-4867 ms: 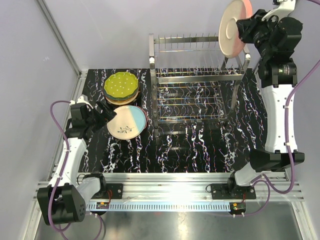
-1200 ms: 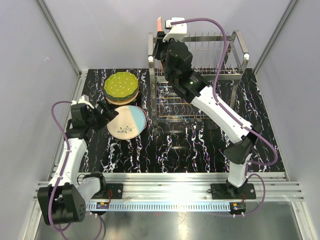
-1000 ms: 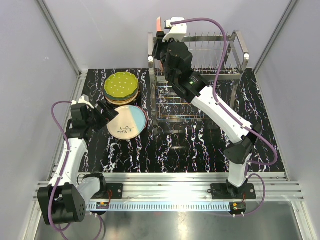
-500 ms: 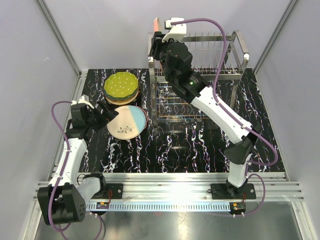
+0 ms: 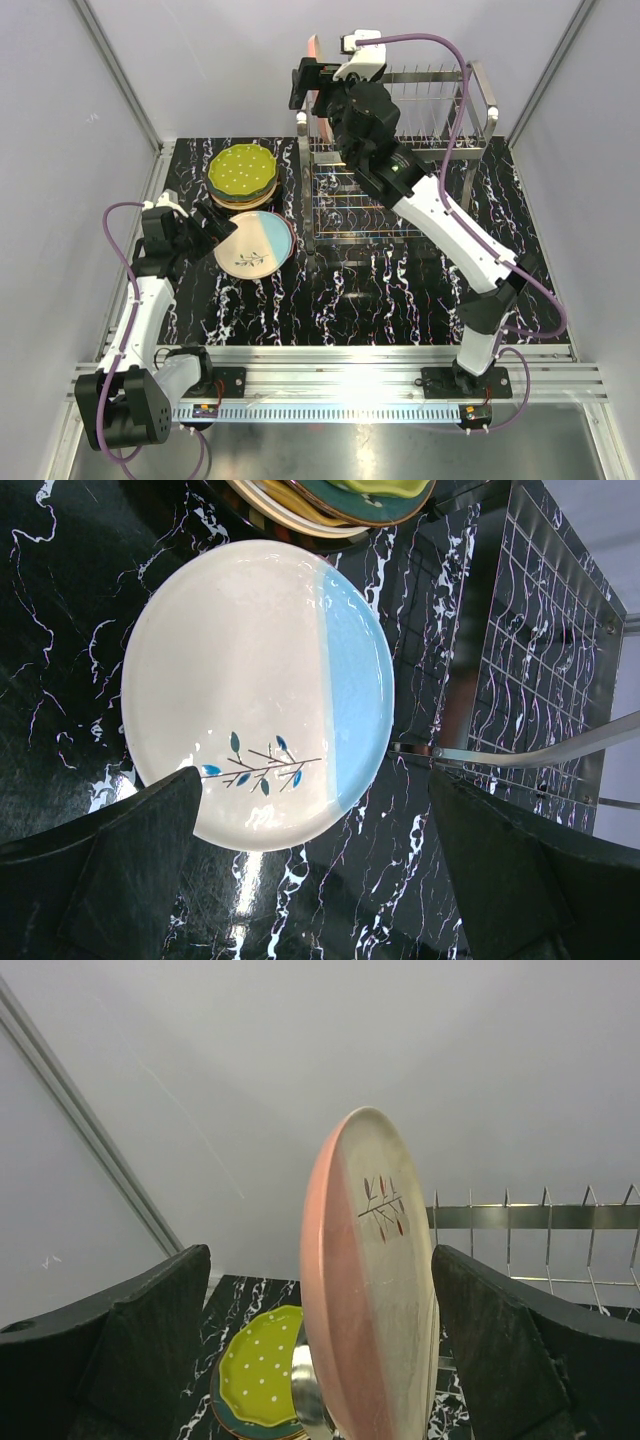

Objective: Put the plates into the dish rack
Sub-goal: Insert the plate into the dish rack, then grab a plate with the left arm

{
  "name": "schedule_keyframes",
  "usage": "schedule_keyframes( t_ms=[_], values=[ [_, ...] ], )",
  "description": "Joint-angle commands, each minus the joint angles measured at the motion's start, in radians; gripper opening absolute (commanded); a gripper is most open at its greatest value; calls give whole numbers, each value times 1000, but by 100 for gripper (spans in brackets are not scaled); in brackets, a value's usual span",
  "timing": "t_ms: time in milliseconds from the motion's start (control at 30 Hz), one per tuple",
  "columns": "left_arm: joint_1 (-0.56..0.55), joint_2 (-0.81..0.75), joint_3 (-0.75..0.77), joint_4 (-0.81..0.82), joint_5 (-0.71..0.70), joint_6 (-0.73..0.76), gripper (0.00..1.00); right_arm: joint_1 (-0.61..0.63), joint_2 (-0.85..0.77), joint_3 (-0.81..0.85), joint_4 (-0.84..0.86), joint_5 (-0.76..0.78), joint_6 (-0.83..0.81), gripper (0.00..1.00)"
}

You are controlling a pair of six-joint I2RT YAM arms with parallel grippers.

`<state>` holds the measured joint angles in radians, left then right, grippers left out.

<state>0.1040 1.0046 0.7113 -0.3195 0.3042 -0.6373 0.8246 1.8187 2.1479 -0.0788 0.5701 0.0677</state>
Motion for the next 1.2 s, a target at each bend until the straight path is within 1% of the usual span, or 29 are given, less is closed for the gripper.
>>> schedule_keyframes(
  t_ms=[0,67,167,233,267,300,333,367,400,433,467,500,633,700,767,800,867,900,967,1000,1167],
  values=[
    [5,-9,11,28,24,7,99,13,-62,-9,24,-30,23,100],
    [5,-4,19,20,13,13,99,13,-88,-25,24,-32,30,100],
    [6,-3,24,13,3,19,99,13,-152,-92,45,-50,18,100],
    [11,-1,25,10,-2,21,99,13,-191,-167,68,-90,0,100],
    [13,2,25,7,-4,22,99,15,-238,-196,70,-101,-12,100],
    [13,3,25,7,-5,22,99,13,-263,-259,71,-136,-19,100],
    [16,6,25,5,-11,24,99,15,-292,-293,127,-154,-35,99],
    [16,14,27,4,-13,24,99,15,-347,-328,145,-171,-43,99],
    [19,17,28,0,-14,25,99,15,-373,-394,160,-205,-54,99],
    [22,23,30,-1,-14,27,99,15,-399,-422,174,-217,-61,99],
    [23,32,31,-6,-14,27,99,15,-447,-448,177,-225,-62,99],
    [25,37,33,-7,-16,30,99,15,-470,-492,174,-239,-92,99],
    [28,55,43,-27,-40,41,99,15,-576,-595,131,-294,-108,99],
    [28,66,43,-32,-51,44,99,15,-640,-664,113,-329,-100,97],
    [29,86,43,-38,-62,47,99,15,-705,-713,87,-357,-75,93],
    [30,97,45,-44,-62,56,99,13,-728,-771,55,-386,-72,87],
    [28,137,57,-70,-74,68,99,15,-797,-865,45,-424,-31,79],
    [28,153,62,-79,-76,71,99,15,-817,-894,31,-450,-23,72],
    [30,196,70,-87,-80,76,99,18,-872,-950,19,-458,18,63],
    [28,209,73,-93,-79,77,99,15,-889,-1000,4,-482,27,56],
    [28,250,76,-93,-88,80,95,16,-996,-1173,1,-521,89,51]
  ],
)
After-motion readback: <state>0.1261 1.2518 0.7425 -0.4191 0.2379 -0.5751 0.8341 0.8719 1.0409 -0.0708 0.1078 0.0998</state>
